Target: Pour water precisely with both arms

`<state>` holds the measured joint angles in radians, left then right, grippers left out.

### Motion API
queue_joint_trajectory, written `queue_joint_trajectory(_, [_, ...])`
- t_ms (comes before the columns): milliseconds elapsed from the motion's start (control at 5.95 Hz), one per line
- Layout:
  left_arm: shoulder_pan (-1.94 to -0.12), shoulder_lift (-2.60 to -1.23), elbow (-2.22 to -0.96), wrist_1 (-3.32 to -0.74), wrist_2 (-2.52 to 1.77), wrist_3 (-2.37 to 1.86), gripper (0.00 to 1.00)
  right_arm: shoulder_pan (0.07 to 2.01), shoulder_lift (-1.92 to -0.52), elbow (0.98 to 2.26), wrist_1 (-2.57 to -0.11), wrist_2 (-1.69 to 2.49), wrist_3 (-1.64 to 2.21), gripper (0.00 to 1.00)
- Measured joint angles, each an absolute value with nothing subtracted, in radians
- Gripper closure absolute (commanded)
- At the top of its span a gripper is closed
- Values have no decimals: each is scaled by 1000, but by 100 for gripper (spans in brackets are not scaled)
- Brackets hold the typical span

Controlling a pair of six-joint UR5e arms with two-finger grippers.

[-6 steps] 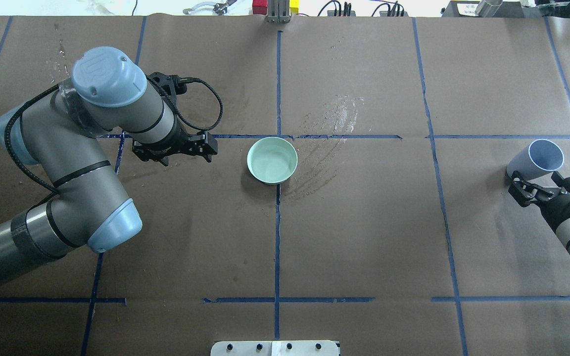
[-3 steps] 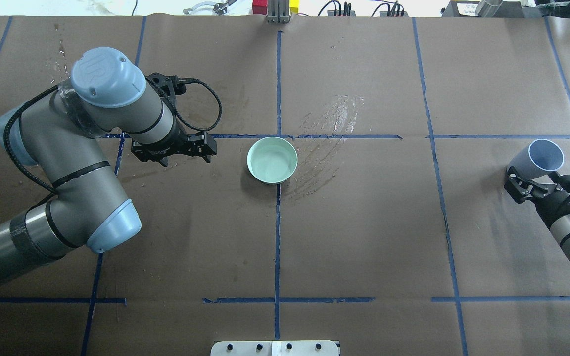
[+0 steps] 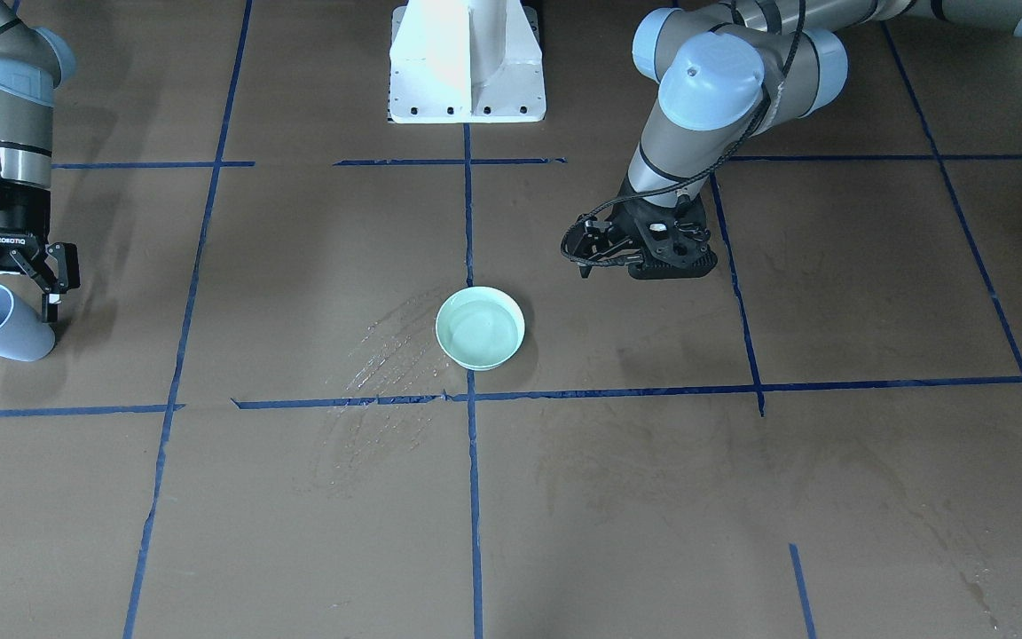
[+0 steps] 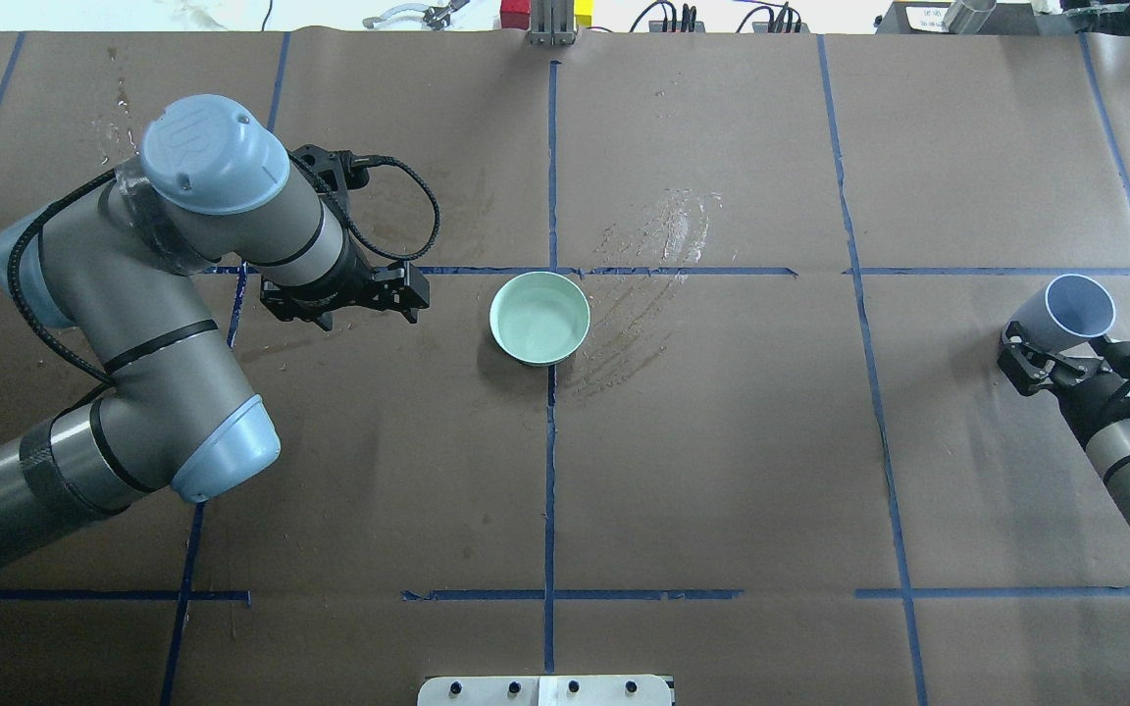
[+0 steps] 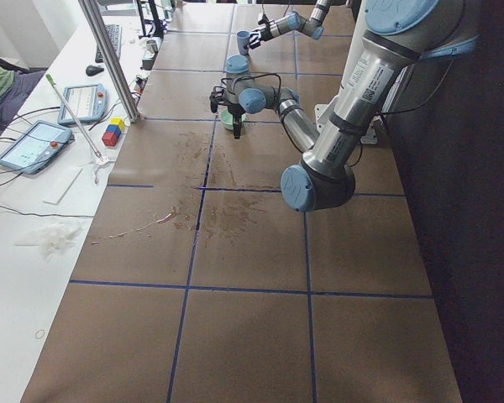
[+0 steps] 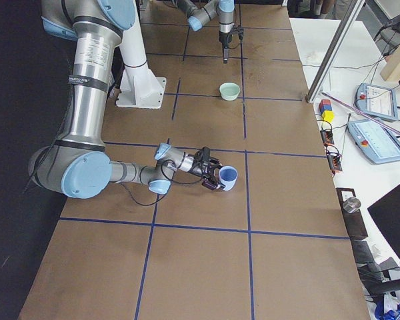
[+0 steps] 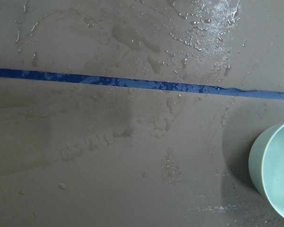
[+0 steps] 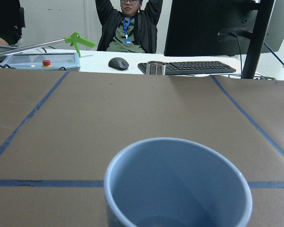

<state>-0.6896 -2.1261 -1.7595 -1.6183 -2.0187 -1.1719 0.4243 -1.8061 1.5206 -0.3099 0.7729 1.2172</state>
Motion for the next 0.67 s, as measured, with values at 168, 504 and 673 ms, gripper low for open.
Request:
queue_joint_trajectory(168, [-690, -2126, -1759, -1618, -2019, -1172, 0, 427, -1806, 1519, -310, 767, 1217, 0])
queue_joint_trajectory(504, [-690, -2126, -1759, -1618, -2019, -1172, 0, 447, -1802, 1518, -310, 765, 1214, 0])
queue_joint_trajectory(673, [-690, -2126, -1759, -1618, -2019, -1172, 0, 457, -1796, 1518, -311, 764, 1207, 0])
